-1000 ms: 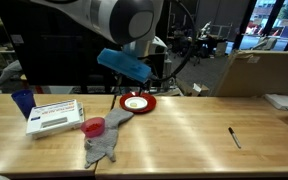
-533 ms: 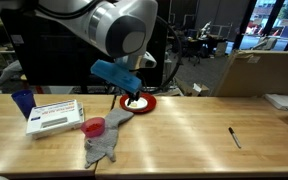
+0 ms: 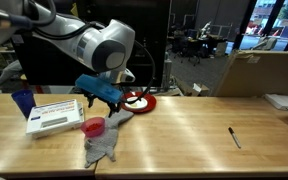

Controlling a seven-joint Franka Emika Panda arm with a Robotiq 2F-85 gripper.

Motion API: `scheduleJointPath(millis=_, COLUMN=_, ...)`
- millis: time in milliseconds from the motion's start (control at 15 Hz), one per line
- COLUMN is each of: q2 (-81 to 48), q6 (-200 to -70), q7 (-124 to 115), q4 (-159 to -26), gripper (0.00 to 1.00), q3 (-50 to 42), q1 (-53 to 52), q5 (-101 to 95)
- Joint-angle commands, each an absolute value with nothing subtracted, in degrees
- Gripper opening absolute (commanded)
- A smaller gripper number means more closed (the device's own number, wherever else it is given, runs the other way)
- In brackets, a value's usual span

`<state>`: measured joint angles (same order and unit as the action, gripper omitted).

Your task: Move the pink bowl to the left and use the grey cloth to wipe the table

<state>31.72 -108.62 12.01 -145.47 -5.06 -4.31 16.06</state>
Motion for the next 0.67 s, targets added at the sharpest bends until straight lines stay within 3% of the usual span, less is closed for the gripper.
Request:
scheduleJointPath(millis=0, q2=31.37, q6=-112.3, q7=9.89, q4=-147.74, gripper=1.0, q3=-1.75, q1=-4.77, q5=16.75)
scheduleJointPath(millis=600, q2=28.71, q6=-128.92, q7=2.73, q4=-153.64, gripper=1.0, q3=5.02, q1=-7.54, q5=15.69)
